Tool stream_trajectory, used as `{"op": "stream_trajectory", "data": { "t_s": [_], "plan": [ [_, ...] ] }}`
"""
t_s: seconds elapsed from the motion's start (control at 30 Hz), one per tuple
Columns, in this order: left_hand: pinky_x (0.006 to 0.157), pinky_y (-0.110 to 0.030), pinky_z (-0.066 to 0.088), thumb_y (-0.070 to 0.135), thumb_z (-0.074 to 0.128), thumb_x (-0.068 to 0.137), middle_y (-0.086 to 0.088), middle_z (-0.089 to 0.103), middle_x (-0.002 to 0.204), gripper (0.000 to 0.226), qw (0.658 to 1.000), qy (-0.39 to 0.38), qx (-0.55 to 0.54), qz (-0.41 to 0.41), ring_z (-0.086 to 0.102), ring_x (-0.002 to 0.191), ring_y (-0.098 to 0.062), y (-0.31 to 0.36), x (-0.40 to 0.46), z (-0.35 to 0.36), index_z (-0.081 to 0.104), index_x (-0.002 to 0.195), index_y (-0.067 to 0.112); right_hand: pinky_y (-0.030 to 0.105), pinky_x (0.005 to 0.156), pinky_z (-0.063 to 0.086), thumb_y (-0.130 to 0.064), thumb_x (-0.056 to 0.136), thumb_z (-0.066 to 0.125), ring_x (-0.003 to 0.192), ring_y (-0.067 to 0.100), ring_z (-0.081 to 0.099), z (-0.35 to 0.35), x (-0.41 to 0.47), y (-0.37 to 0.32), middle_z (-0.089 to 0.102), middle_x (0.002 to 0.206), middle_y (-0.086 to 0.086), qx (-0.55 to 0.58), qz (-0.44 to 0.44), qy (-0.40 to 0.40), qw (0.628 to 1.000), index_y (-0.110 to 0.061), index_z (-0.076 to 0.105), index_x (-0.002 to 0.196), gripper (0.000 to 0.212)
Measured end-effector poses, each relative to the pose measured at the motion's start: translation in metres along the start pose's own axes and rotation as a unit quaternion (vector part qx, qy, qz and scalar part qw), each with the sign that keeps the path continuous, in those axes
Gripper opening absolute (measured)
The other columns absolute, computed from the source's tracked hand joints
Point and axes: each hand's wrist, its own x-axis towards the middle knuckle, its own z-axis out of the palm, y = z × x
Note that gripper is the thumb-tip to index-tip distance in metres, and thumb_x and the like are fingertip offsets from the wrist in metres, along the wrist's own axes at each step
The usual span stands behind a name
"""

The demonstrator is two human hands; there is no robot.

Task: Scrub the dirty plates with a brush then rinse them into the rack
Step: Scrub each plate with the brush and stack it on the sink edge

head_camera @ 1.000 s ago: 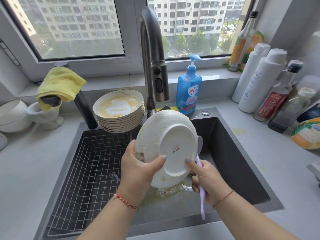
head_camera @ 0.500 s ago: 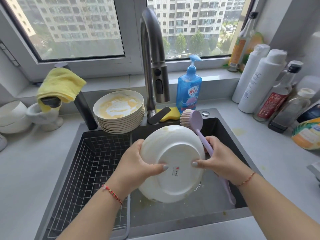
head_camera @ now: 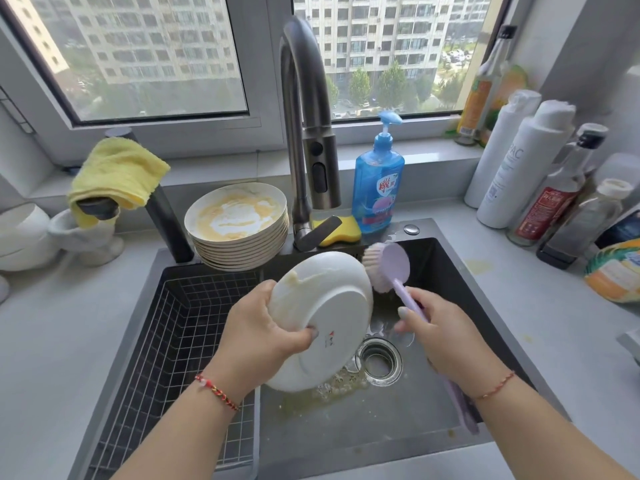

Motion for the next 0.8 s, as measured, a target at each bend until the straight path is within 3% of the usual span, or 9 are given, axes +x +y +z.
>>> {"op": "stream_trajectory", "data": {
  "t_s": [0.1, 0.23, 0.37, 0.43, 0.53, 0.6, 0.67, 0.73, 0.8],
  "plan": [
    [0.055, -0.01, 0.041, 0.023, 0.09, 0.062, 0.007, 0.063, 0.081, 0.04, 1.0, 0.009, 0.022, -0.004, 0.06, 0.074, -0.007, -0.005, 0.001, 0.003, 0.056, 0.084, 0.021, 0.018, 0.038, 0.036, -0.019, 0.099, 0.046, 0.032, 0.002, 0.043, 0.009, -0.009, 0.002, 0.065, 0.066, 0.002, 0.042, 0.034, -0.039, 0.998, -0.035, 0.06, 0.12, 0.03],
    [0.053, -0.009, 0.043, 0.024, 0.089, 0.064, 0.008, 0.061, 0.078, 0.039, 0.999, 0.007, 0.041, -0.007, 0.058, 0.071, -0.004, -0.005, -0.001, 0.009, 0.053, 0.08, 0.024, 0.019, 0.049, 0.04, -0.018, 0.098, 0.048, 0.043, 0.0, 0.046, 0.006, -0.022, -0.033, 0.054, 0.055, -0.014, 0.04, -0.053, -0.03, 0.997, -0.05, 0.056, 0.119, 0.04],
    [0.067, -0.013, 0.046, 0.021, 0.085, 0.066, 0.009, 0.066, 0.086, 0.036, 0.998, 0.032, 0.055, -0.024, 0.065, 0.081, -0.012, -0.003, 0.006, 0.022, 0.056, 0.088, 0.024, 0.021, 0.068, 0.044, -0.027, 0.097, 0.047, 0.069, 0.007, 0.057, 0.017, -0.057, -0.063, 0.069, 0.087, -0.004, -0.077, -0.133, -0.122, 0.981, -0.062, 0.036, 0.132, 0.05],
    [0.07, -0.01, 0.044, 0.022, 0.083, 0.068, 0.012, 0.065, 0.088, 0.037, 0.997, 0.035, 0.07, -0.01, 0.065, 0.085, -0.012, -0.002, 0.007, 0.024, 0.055, 0.091, 0.026, 0.02, 0.071, 0.044, -0.031, 0.097, 0.046, 0.076, 0.01, 0.06, 0.017, -0.062, -0.068, 0.07, 0.095, 0.0, -0.119, -0.132, -0.119, 0.977, -0.067, 0.031, 0.129, 0.05],
    [0.056, -0.016, 0.046, 0.024, 0.088, 0.063, 0.006, 0.062, 0.076, 0.038, 0.999, 0.021, 0.044, -0.004, 0.058, 0.068, -0.008, -0.005, 0.0, 0.015, 0.054, 0.079, 0.017, 0.023, 0.066, 0.046, -0.026, 0.097, 0.048, 0.067, 0.006, 0.06, 0.003, -0.038, -0.055, 0.071, 0.089, -0.005, -0.1, -0.077, -0.07, 0.99, -0.06, 0.039, 0.128, 0.046],
    [0.059, -0.024, 0.051, 0.026, 0.09, 0.062, 0.004, 0.061, 0.077, 0.041, 0.999, 0.025, 0.04, 0.007, 0.059, 0.071, -0.009, -0.008, -0.003, 0.011, 0.055, 0.081, 0.017, 0.022, 0.049, 0.042, -0.02, 0.098, 0.047, 0.044, 0.0, 0.05, -0.004, -0.021, -0.039, 0.065, 0.067, -0.012, -0.045, -0.004, -0.059, 0.997, -0.047, 0.048, 0.133, 0.044],
    [0.062, -0.026, 0.052, 0.028, 0.09, 0.061, 0.004, 0.062, 0.079, 0.041, 0.999, 0.026, 0.035, 0.015, 0.06, 0.074, -0.009, -0.006, -0.003, 0.009, 0.056, 0.082, 0.018, 0.021, 0.044, 0.034, -0.016, 0.099, 0.045, 0.03, 0.002, 0.037, -0.005, -0.013, -0.025, 0.047, 0.042, -0.014, -0.018, 0.041, -0.069, 0.997, -0.034, 0.056, 0.131, 0.039],
    [0.061, -0.023, 0.051, 0.029, 0.09, 0.061, 0.005, 0.062, 0.078, 0.04, 0.999, 0.028, 0.036, 0.018, 0.06, 0.073, -0.007, -0.005, -0.002, 0.01, 0.056, 0.082, 0.02, 0.025, 0.045, 0.033, -0.015, 0.098, 0.045, 0.03, 0.004, 0.034, -0.004, -0.015, -0.025, 0.043, 0.042, -0.011, -0.01, 0.036, -0.069, 0.997, -0.036, 0.061, 0.125, 0.037],
    [0.056, -0.017, 0.049, 0.028, 0.089, 0.062, 0.007, 0.062, 0.076, 0.04, 0.999, 0.022, 0.043, 0.012, 0.059, 0.07, -0.005, -0.006, -0.001, 0.01, 0.054, 0.079, 0.022, 0.026, 0.046, 0.035, -0.018, 0.097, 0.046, 0.035, 0.007, 0.037, -0.002, -0.024, -0.039, 0.051, 0.054, -0.006, 0.001, -0.014, -0.059, 0.998, -0.051, 0.058, 0.117, 0.04]
  ]
}}
